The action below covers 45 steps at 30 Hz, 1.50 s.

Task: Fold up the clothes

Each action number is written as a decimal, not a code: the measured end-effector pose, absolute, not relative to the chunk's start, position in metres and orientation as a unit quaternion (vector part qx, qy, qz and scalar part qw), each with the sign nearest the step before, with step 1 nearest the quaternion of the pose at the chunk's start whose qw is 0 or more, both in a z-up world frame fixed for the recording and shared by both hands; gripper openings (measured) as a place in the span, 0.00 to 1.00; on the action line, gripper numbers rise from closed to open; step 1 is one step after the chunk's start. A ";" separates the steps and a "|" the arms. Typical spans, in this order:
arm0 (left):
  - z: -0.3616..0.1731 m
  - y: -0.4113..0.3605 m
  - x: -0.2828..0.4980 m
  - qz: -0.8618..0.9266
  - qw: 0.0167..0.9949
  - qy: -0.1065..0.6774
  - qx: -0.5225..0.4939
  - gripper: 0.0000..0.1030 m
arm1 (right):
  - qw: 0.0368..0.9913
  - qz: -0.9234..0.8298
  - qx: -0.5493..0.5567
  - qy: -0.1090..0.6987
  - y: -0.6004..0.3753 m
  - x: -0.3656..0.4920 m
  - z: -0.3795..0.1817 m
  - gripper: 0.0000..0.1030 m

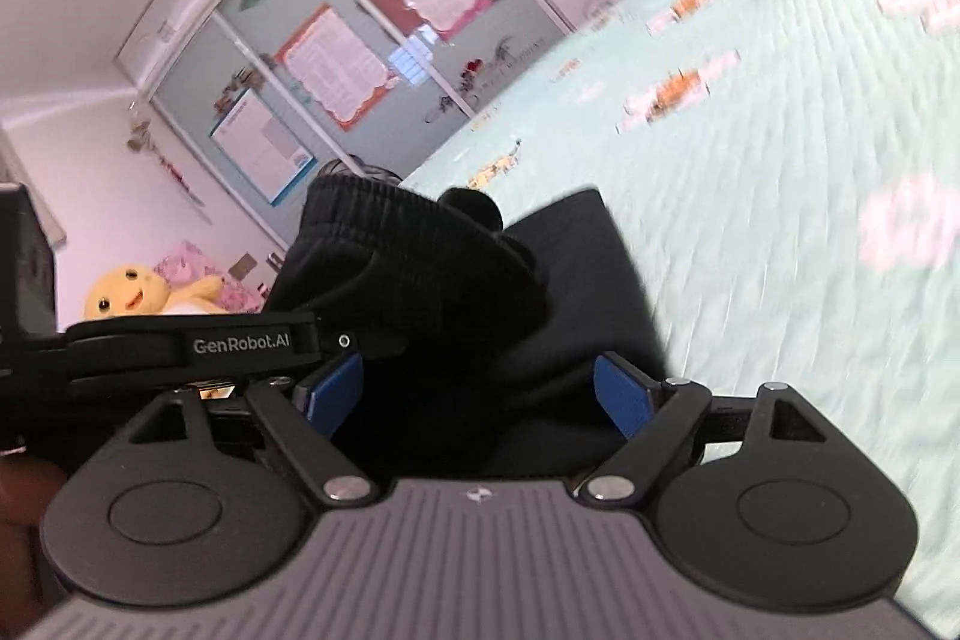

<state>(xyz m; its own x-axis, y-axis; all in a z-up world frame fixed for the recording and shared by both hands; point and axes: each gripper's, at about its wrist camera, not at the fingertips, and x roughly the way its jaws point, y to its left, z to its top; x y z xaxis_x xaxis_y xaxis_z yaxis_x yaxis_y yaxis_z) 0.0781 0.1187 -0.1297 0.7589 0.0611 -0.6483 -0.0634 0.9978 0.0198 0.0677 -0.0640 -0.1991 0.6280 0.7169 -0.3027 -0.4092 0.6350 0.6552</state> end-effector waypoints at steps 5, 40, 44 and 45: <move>-0.137 0.116 0.077 0.029 0.940 0.340 0.015 0.15 | 0.828 0.336 0.333 0.300 -0.089 0.090 -0.196 0.82; -0.159 0.101 0.032 -0.003 0.952 0.303 0.042 0.51 | 0.815 0.353 0.316 0.334 -0.078 0.165 -0.166 0.71; -0.151 0.116 0.010 0.024 0.953 0.300 0.026 0.54 | 0.846 0.386 0.214 0.298 -0.049 0.152 -0.134 0.79; -0.150 0.119 0.006 0.031 0.953 0.301 0.024 0.54 | 0.849 0.387 0.176 0.312 -0.035 0.152 -0.136 0.79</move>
<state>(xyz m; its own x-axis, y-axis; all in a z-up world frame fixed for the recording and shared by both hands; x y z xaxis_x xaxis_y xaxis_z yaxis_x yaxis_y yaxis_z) 0.0061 0.1191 -0.1499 0.8173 0.0742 -0.5714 -0.0455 0.9969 0.0644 0.1521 -0.0345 -0.1365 0.5054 0.7678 -0.3937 -0.5475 0.6380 0.5415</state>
